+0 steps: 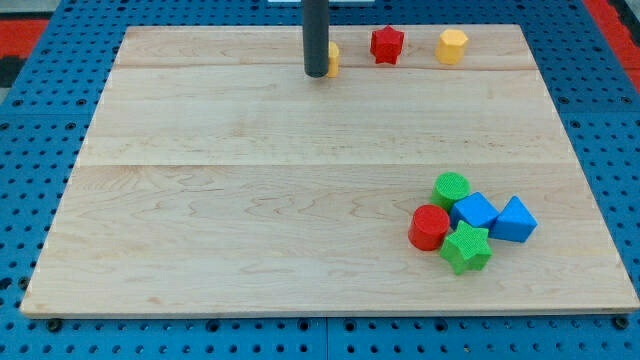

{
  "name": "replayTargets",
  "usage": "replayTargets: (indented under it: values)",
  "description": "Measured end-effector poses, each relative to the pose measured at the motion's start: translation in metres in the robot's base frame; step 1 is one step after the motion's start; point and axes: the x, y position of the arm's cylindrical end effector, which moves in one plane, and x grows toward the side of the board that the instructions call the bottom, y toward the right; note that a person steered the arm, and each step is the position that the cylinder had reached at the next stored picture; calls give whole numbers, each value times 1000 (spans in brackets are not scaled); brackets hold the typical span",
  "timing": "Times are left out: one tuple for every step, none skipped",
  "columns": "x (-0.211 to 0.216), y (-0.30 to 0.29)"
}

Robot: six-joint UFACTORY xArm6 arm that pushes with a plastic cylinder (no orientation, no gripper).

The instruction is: Move the red circle to the left of the yellow heart

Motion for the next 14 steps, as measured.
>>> replayTargets:
  values:
    - [7, 12]
    - [5, 35]
    - [-11, 37]
    - [-23, 37]
    - [-4, 37]
    - [52, 76]
    - [90, 159]
    - [137, 242]
    - [212, 257]
    - [256, 205]
    - [277, 135]
    - [266, 101]
    - [249, 93]
    - [246, 90]
